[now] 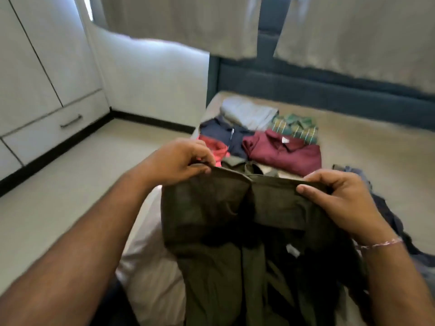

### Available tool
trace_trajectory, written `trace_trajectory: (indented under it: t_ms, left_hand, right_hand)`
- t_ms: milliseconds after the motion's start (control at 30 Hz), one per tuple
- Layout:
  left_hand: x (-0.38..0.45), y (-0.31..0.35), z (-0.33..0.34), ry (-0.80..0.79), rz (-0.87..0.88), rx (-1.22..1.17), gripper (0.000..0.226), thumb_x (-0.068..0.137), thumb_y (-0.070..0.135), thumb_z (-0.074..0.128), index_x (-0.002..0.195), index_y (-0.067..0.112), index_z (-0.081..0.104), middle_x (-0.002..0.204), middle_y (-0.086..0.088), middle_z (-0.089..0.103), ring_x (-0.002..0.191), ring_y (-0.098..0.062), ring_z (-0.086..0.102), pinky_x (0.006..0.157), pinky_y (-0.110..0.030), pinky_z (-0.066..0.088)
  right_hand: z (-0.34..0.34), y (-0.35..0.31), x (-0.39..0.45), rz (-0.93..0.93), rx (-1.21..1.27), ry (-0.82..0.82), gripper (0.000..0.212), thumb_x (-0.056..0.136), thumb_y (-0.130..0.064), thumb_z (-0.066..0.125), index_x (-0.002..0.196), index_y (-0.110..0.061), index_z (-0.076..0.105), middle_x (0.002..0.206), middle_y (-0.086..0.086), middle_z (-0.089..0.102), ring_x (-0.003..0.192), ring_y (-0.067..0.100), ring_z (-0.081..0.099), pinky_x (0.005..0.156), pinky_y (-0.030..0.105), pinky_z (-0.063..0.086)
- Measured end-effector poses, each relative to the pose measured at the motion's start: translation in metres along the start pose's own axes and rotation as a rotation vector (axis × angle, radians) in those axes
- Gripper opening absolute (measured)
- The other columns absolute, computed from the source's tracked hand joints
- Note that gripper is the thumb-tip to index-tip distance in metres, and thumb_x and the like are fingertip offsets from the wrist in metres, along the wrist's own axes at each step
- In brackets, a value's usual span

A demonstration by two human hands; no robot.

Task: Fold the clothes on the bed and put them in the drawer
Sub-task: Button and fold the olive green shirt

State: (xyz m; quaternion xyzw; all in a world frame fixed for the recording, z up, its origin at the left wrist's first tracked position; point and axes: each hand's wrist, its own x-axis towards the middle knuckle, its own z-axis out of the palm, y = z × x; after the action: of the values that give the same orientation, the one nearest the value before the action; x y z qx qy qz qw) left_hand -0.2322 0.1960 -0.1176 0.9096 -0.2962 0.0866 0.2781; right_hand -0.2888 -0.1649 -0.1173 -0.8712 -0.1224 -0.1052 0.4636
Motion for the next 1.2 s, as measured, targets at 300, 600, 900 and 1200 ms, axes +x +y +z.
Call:
trace_trajectory:
  t_ms: [300, 600, 900, 1200]
  left_hand:
    - [0.215, 0.052, -0.120, 0.762, 0.008, 0.166, 0.018, 0.093, 0.033, 0.066, 0.106, 0.032, 0.078, 0.106, 0.010, 0.078, 0.099, -0.019, 0.072, 0.086, -0.038, 0.058]
    - [0.068, 0.052, 0.041, 0.713, 0.115, -0.001, 0.021, 0.092, 0.018, 0.074, 0.112, 0.024, 0.078, 0.105, 0.010, 0.076, 0.093, -0.009, 0.073, 0.084, -0.030, 0.057]
    - [-0.072, 0.116, 0.175, 0.615, -0.351, -0.738, 0.025, 0.095, 0.013, 0.067, 0.114, 0.024, 0.080, 0.102, 0.005, 0.075, 0.101, -0.018, 0.073, 0.087, -0.023, 0.056]
    - [-0.082, 0.130, 0.184, 0.730, -0.509, -0.821, 0.025, 0.090, 0.005, 0.078, 0.107, 0.024, 0.079, 0.102, 0.006, 0.077, 0.100, -0.018, 0.074, 0.087, -0.029, 0.059]
  right_hand:
    - [-0.074, -0.094, 0.187, -0.090, 0.118, 0.735, 0.014, 0.085, -0.020, 0.083, 0.076, -0.024, 0.073, 0.075, -0.010, 0.074, 0.079, 0.017, 0.073, 0.071, 0.023, 0.056]
    - [0.011, -0.038, 0.037, 0.137, 0.082, 0.399, 0.015, 0.083, -0.024, 0.085, 0.071, -0.021, 0.076, 0.063, -0.006, 0.071, 0.055, 0.004, 0.063, 0.055, 0.023, 0.049]
    - [0.116, 0.010, -0.094, 0.487, 0.506, 0.373, 0.026, 0.087, 0.000, 0.076, 0.073, -0.022, 0.080, 0.079, -0.002, 0.079, 0.074, 0.005, 0.074, 0.066, 0.013, 0.056]
    - [0.128, 0.002, -0.106, 0.414, 0.577, 0.435, 0.013, 0.081, -0.008, 0.080, 0.079, -0.021, 0.080, 0.084, 0.001, 0.079, 0.078, 0.007, 0.072, 0.072, 0.018, 0.057]
